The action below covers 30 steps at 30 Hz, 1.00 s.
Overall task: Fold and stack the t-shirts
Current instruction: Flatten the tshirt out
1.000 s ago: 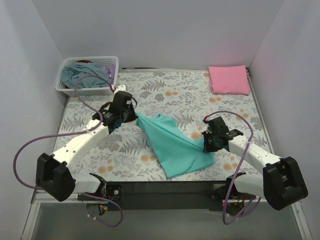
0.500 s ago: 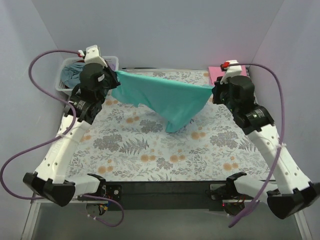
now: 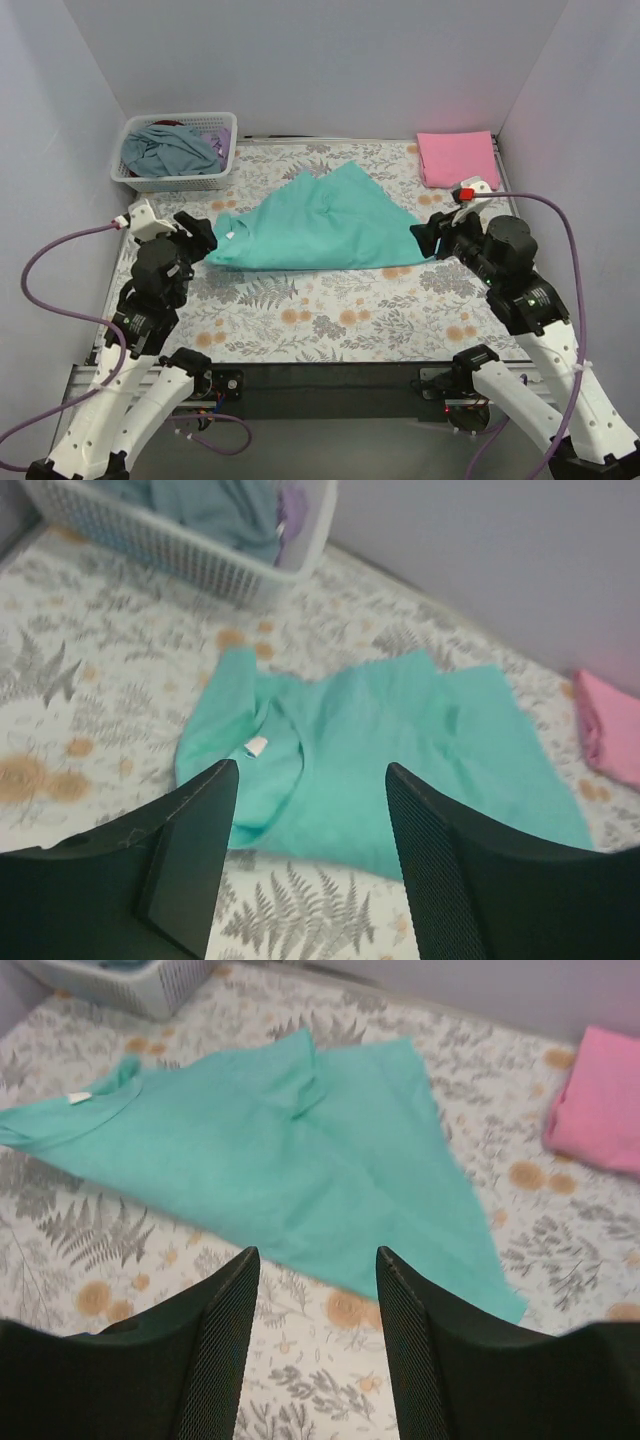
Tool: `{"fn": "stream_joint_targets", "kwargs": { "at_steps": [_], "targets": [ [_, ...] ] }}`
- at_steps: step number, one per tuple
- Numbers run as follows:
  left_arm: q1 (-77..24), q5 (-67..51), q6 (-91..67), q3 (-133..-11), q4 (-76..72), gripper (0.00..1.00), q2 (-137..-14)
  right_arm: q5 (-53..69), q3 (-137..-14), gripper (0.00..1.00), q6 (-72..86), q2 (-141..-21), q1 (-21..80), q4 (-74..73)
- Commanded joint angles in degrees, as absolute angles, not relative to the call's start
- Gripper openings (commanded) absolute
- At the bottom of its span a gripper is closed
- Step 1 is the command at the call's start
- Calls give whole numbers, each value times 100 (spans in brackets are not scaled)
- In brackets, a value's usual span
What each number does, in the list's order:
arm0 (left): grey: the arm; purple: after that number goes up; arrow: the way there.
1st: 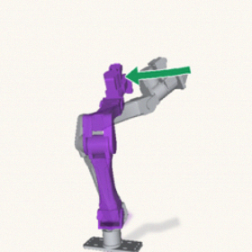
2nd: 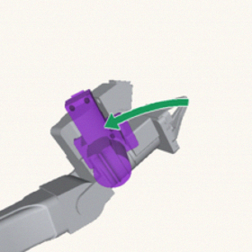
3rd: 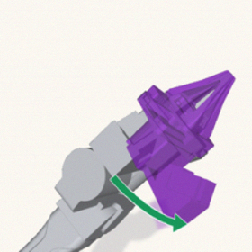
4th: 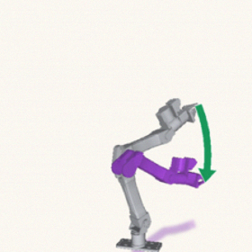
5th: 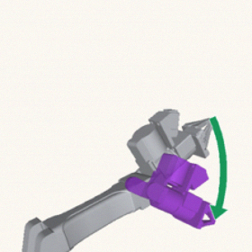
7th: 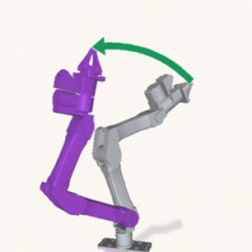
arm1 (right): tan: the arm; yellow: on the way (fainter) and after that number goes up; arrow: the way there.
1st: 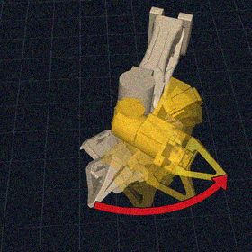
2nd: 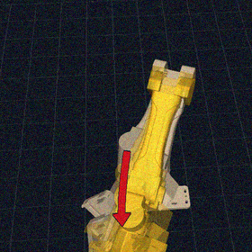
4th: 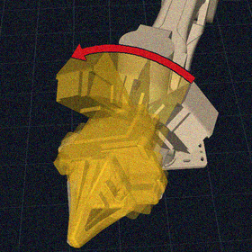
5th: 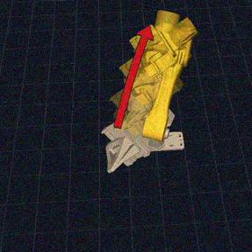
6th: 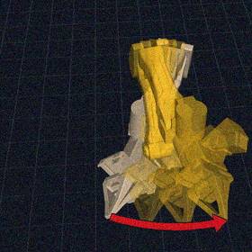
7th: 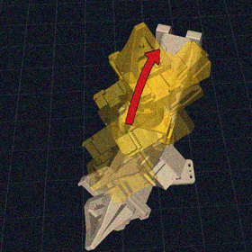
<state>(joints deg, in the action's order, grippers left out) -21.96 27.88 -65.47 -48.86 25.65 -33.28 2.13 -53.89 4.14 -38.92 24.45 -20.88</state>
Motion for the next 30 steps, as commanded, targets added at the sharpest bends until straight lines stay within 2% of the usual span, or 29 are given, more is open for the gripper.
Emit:
{"fn": "stream_joint_targets", "kwargs": {
  "at_steps": [1,5,10,12,18,23,26,30],
  "targets": [
    [-2171,3200,-6926,-4501,3268,60,-3322,755,-5019,58,474,-4130,2443,-2127],
    [-2171,2876,-6935,-4298,3279,65,-3734,1265,-4922,59,597,-5155,2452,-2004],
    [-2171,1759,-6961,-4149,2700,72,-4630,714,-4992,62,747,-6204,2443,-1890],
    [-2171,1574,-6909,-4218,2628,73,-5288,843,-5150,62,633,-6652,2443,-1645],
    [-2162,2109,-6619,-4316,2146,73,-6301,1388,-5948,62,824,-8058,2443,-768],
    [-2162,2689,-6548,-3640,1381,73,-6188,1757,-6608,62,1633,-9587,2443,297],
    [-2162,2865,-6486,-3621,1336,73,-6161,1811,-7188,62,2126,-10457,2452,1070],
    [-2162,2892,-6486,-3604,1274,73,-6117,1890,-8268,62,2460,-11582,2452,1362]
  ]
}}
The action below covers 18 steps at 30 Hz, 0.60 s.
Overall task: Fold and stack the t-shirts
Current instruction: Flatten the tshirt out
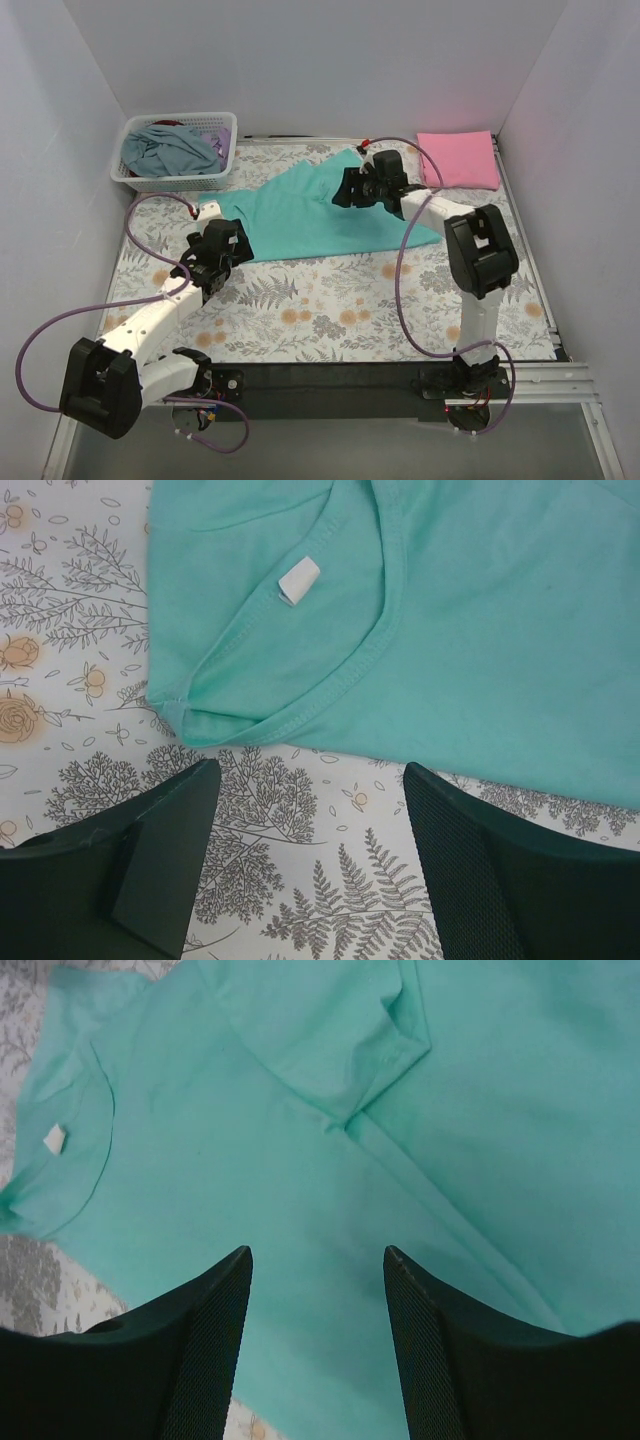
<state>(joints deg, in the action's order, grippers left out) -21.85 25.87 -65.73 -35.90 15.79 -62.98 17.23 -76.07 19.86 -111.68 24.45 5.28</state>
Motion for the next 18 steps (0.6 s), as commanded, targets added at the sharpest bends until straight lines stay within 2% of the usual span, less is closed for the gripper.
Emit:
{"fn": "stream_joint_targets", "kwargs": {
  "at_steps": [1,8,14,17,18],
  "targets": [
    [-2162,2892,-6478,-3612,1283,73,-6126,1890,-8697,62,2548,-11976,2470,1406],
    [-2162,2892,-6425,-3630,1292,73,-6179,1644,-10008,62,2874,-13244,2470,1582],
    [-2162,2839,-6407,-3612,1275,72,-6161,1626,-10511,60,3015,-13895,2470,1670],
    [-2162,2821,-6399,-3612,1283,72,-6179,1679,-10757,54,3032,-14115,2461,1714],
    [-2171,2813,-6398,-3604,1283,72,-6187,1722,-10845,47,3032,-14150,2461,1723]
  ]
}}
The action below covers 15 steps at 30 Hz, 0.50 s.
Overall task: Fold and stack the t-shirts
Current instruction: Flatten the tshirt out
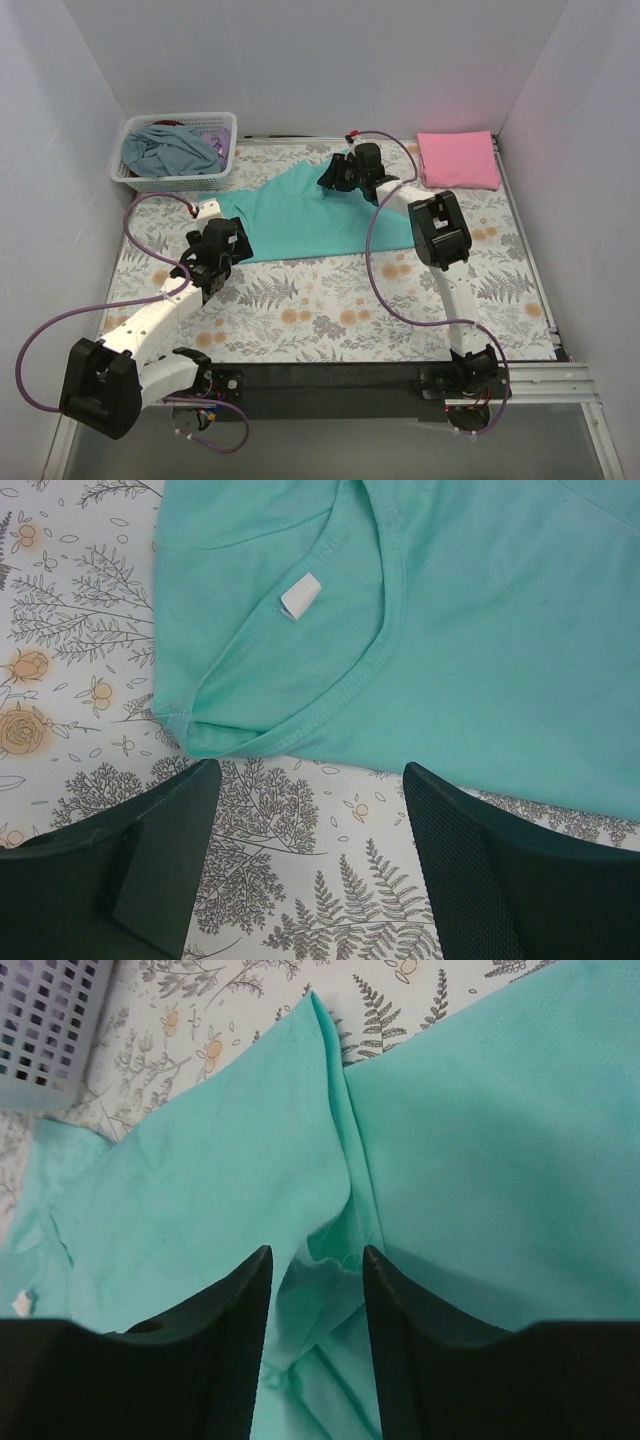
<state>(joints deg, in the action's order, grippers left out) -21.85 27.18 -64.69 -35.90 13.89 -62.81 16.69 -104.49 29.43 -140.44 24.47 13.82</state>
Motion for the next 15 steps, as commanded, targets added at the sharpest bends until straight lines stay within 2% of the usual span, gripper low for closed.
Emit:
{"fn": "stream_joint_targets", "kwargs": {
  "at_steps": [1,3,4,8,10,15],
  "targets": [
    [-2162,2813,-6398,-3604,1283,72,-6205,1749,-10889,42,3024,-14194,2461,1731],
    [-2162,2795,-6390,-3612,1283,72,-6205,1889,-10925,21,2954,-14194,2452,1758],
    [-2162,2769,-6398,-3621,1266,72,-6214,2038,-10855,3,2884,-14081,2452,1775],
    [-2162,2803,-6390,-3621,1266,72,-6196,2645,-10023,1,2585,-13291,2522,1942],
    [-2153,2830,-6398,-3630,1274,72,-6153,3056,-9363,1,2374,-12485,2610,1951],
    [-2153,3041,-6416,-3595,1266,72,-5950,4190,-6782,1,2013,-10558,3206,1890]
  ]
}}
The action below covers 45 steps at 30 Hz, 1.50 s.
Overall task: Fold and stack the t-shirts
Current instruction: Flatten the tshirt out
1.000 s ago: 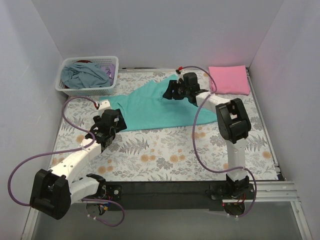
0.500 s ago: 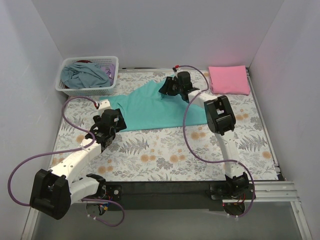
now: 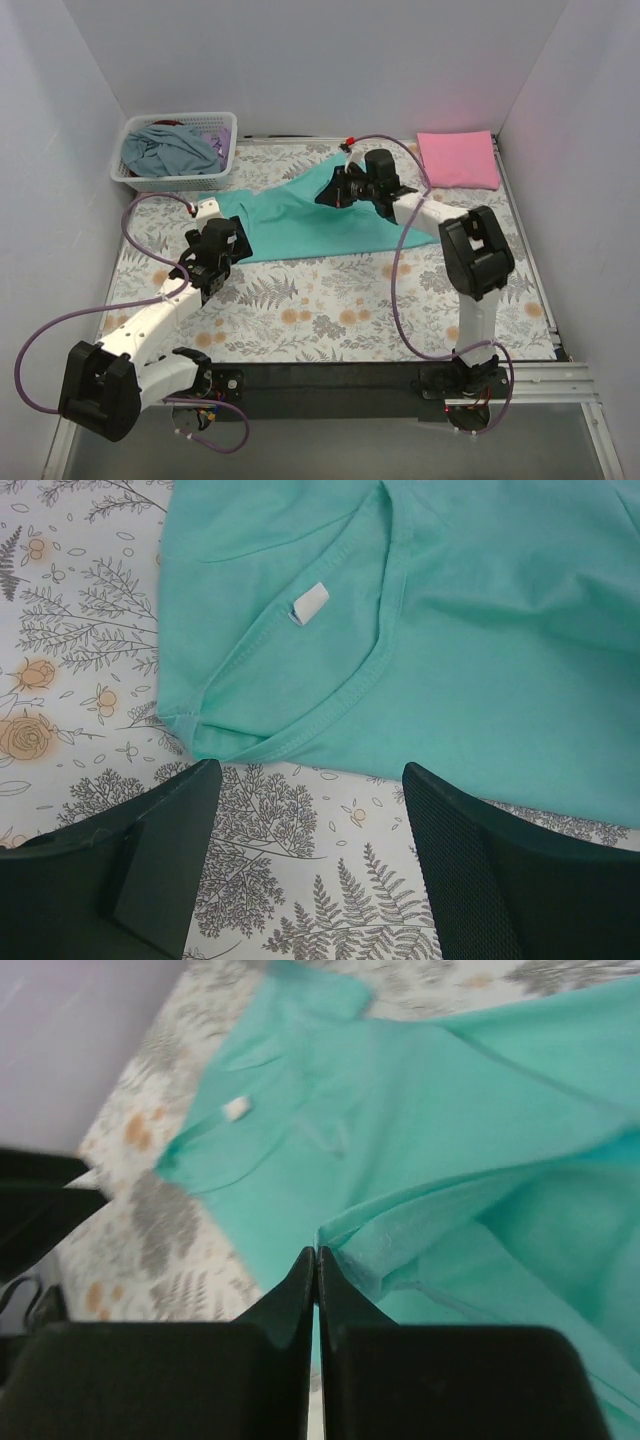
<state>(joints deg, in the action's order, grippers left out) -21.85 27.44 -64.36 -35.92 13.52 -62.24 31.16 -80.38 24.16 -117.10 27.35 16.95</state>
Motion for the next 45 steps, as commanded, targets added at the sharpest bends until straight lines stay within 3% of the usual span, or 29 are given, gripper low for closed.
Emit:
{"fn": "stream_joint_targets", "kwargs": {
  "at_steps": [1,5,10,13,16,19,21,28,39,41,45],
  "targets": [
    [-2153,3067,-6416,-3586,1266,72,-5924,4192,-6776,1,1995,-10364,3286,1855],
    [-2145,3181,-6434,-3568,1274,72,-5836,4623,-5698,1,1645,-9486,3813,1145],
    [-2136,3182,-6469,-3542,1274,72,-5792,4342,-5362,1,722,-9097,4815,-868],
    [-2127,3155,-6486,-3542,1274,72,-5862,4202,-5326,25,554,-8983,5053,-1633],
    [-2127,3182,-6486,-3551,1309,72,-5906,3720,-5396,38,571,-8641,5071,-1960],
    [-2127,3225,-6486,-3516,1310,72,-5871,2386,-5528,55,703,-8105,5045,-2004],
    [-2136,3234,-6513,-3498,1301,72,-5862,1479,-5563,59,817,-7884,4905,-1960],
    [-2127,3234,-6486,-3516,1301,72,-5924,1660,-5309,59,1388,-8261,3956,-1477],
    [-2127,3173,-6478,-3533,1292,72,-5941,2311,-5106,57,1749,-9132,3850,-870],
    [-2127,3164,-6486,-3533,1292,72,-5933,2338,-5107,54,1732,-9228,3841,-870],
    [-2127,3155,-6460,-3551,1283,72,-5950,2574,-5115,32,1644,-9299,3858,-835]
  ]
}}
